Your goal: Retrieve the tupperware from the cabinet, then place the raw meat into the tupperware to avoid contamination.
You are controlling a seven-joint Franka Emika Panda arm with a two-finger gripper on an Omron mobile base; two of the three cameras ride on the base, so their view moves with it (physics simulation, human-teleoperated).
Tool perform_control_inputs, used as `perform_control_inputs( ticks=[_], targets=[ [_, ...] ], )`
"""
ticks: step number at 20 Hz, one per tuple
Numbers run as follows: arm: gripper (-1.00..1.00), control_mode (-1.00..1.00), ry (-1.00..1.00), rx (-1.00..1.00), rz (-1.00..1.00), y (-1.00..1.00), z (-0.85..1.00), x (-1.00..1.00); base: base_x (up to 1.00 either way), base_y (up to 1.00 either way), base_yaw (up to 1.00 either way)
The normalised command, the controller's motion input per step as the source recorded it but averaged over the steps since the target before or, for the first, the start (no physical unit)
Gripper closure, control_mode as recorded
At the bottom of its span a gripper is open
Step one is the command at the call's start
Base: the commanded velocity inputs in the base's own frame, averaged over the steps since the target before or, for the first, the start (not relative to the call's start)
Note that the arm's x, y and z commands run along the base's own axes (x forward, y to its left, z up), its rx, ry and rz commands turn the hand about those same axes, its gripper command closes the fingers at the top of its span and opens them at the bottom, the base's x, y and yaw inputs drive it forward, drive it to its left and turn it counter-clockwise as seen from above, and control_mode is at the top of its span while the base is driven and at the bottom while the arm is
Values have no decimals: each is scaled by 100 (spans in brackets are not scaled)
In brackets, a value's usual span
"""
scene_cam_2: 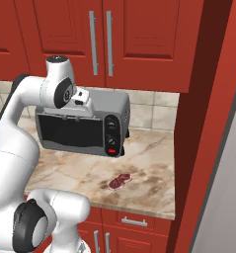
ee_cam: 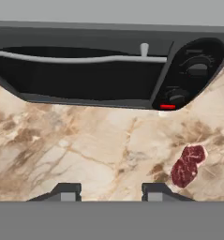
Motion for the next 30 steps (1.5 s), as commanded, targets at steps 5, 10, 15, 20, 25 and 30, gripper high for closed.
perform_control_inputs(
  ticks=[5, 10, 15, 20, 25, 30],
  targets=[
    [-100, -100, 0, 0, -1, -11, 4, -6, 0, 0, 0],
    [-100, -100, -18, 0, -7, -16, 50, -16, 0, 0, 0],
    [-100, -100, -32, -1, -10, -11, 72, -10, 0, 0, 0],
    [-100, -100, -29, -3, -11, -15, 71, 0, 0, 0, 0],
    [-100, -100, -24, -3, -8, -17, 73, 0, 0, 0, 0],
    [-100, -100, -13, 0, -7, -20, 54, 18, 0, 0, 0]
  ],
)
